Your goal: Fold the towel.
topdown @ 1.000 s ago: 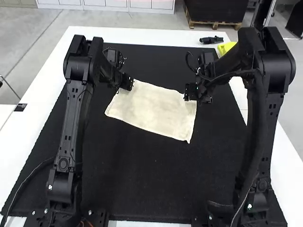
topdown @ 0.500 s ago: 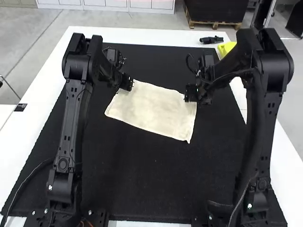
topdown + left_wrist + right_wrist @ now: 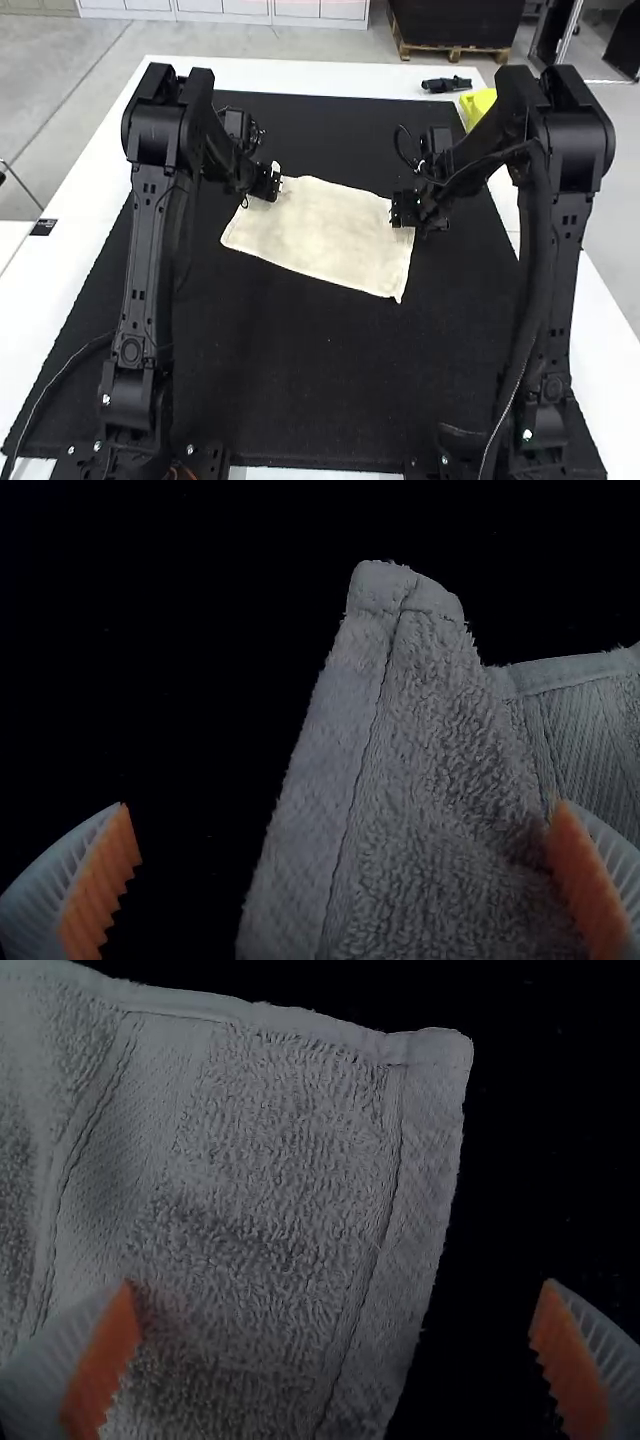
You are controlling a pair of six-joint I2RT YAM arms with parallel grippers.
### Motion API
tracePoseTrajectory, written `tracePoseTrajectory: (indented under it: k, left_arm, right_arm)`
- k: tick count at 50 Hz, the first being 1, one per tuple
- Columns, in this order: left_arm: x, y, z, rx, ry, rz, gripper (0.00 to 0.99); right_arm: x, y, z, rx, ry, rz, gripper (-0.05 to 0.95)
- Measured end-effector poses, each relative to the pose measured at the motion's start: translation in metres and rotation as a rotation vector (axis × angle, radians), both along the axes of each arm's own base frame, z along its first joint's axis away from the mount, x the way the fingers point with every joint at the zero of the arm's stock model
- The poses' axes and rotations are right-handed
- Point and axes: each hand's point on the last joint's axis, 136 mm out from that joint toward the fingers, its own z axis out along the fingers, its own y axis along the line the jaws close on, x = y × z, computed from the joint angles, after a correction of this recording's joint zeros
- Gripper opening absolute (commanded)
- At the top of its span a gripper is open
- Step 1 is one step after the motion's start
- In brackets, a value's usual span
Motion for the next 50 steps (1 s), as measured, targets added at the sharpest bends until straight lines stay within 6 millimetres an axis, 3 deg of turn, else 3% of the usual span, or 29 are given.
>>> tracePoseTrajectory:
  k: [4, 8, 10, 15, 17, 22, 50]
  left_arm:
    - [0.001, 0.0, 0.001, 0.002, -0.004, 0.002, 0.882]
    - [0.001, 0.0, 0.002, -0.007, -0.008, 0.008, 0.543]
    - [0.002, -0.001, 0.003, -0.014, -0.015, 0.012, 0.303]
    - [0.004, -0.002, 0.006, -0.057, -0.023, 0.043, 0.097]
    - [0.004, -0.001, 0.006, -0.079, -0.021, 0.057, 0.043]
    - [0.005, -0.001, 0.007, -0.11, -0.017, 0.077, 0.03]
    - [0.005, -0.001, 0.008, -0.124, -0.018, 0.083, 0.028]
  right_arm:
    - [0.0, 0.0, 0.0, -0.005, -0.002, 0.002, 0.9]
    - [0.0, -0.001, -0.001, -0.007, -0.005, 0.003, 0.78]
    - [0.0, -0.002, -0.001, -0.013, -0.011, -0.001, 0.59]
    - [0.003, -0.007, 0.0, 0.01, -0.031, -0.027, 0.14]
    - [0.004, -0.012, 0.0, 0.034, -0.032, -0.044, 0.08]
    - [0.007, -0.02, 0.001, 0.087, -0.033, -0.07, -0.02]
    - [0.005, -0.018, 0.0, 0.075, -0.055, 0.004, -0.02]
